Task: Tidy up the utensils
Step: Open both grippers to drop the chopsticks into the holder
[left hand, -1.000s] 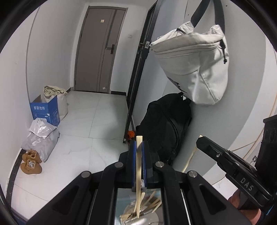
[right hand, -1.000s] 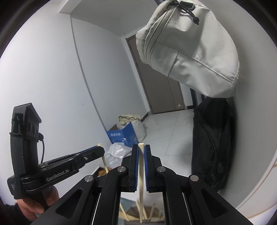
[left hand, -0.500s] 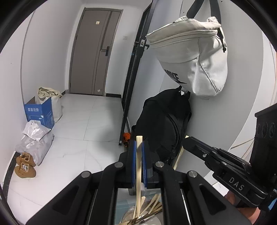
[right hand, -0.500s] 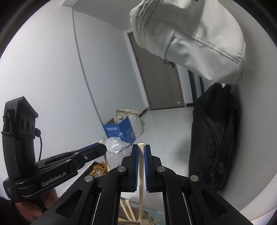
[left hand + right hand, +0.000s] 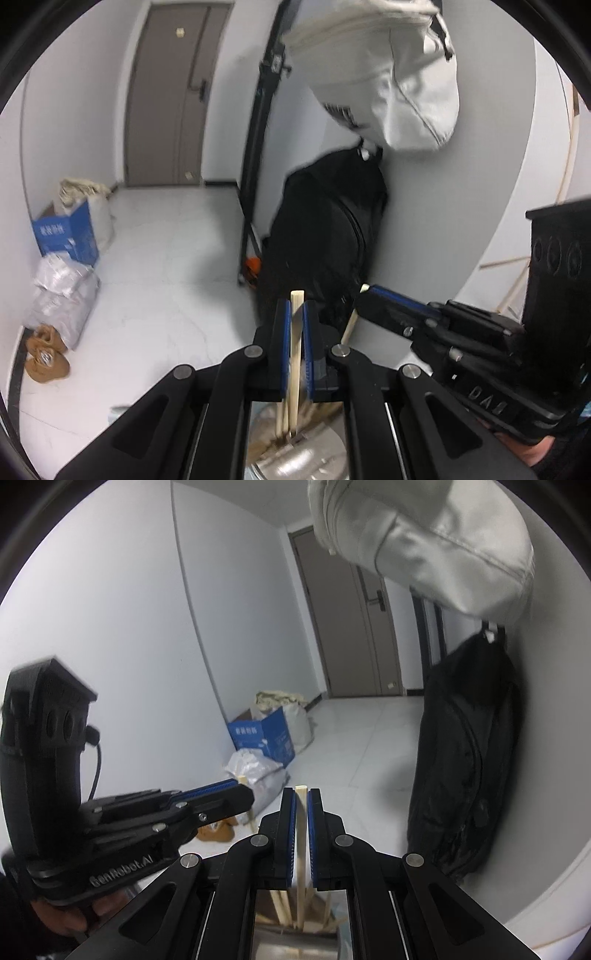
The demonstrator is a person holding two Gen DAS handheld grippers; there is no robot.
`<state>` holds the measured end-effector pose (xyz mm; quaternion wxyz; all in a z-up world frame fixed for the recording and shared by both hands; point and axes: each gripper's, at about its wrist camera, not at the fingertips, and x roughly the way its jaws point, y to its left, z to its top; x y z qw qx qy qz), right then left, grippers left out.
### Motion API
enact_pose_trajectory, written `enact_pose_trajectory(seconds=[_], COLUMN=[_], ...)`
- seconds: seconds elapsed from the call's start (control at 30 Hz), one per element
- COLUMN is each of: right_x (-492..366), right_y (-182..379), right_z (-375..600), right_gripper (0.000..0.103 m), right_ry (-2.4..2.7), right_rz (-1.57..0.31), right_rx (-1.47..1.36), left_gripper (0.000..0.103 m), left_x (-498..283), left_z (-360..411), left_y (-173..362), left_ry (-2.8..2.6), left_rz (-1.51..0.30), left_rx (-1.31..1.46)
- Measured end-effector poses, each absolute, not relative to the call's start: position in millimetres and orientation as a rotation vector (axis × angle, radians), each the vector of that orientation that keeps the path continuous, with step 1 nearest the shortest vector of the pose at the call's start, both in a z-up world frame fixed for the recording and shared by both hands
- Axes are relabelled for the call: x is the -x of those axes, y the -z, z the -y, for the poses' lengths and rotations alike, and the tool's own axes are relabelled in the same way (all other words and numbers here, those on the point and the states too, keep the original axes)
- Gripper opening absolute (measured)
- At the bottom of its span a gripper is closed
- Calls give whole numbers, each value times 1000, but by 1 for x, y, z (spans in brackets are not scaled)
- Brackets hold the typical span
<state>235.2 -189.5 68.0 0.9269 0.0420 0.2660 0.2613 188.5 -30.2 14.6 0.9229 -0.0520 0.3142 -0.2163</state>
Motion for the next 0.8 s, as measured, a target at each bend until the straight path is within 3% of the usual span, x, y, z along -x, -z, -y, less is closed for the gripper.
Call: enact_pose_trajectory(seconds=[0.37,0.4,0.43,0.53,0.7,0.8], right_x=[-222,-221,-217,-208,-187,-169], right_y=[-37,-36,-35,-34,-43,-54], right_z=[196,199,201,205,211,213], right_gripper=[11,18,33,40,51,64], right_ry=[-551,-547,-542,-543,-521,-502], right_rz=[-673,-683,-690,-705,-665,-621], right_rx=[-123,-142,-159,-194,-199,-195], left_gripper=[6,8,13,39,44,51], left_x=[-193,-193,-191,-184,-166,-156], left_z=[12,10,8,2,-6,-7], left_y=[-4,-5,-7,-11,-24,-29], left_ry=[502,499,501,503,456,411], left_rz=[-833,-833,-833,-826,-773,-744], left_rx=[210,219,226,246,279,276])
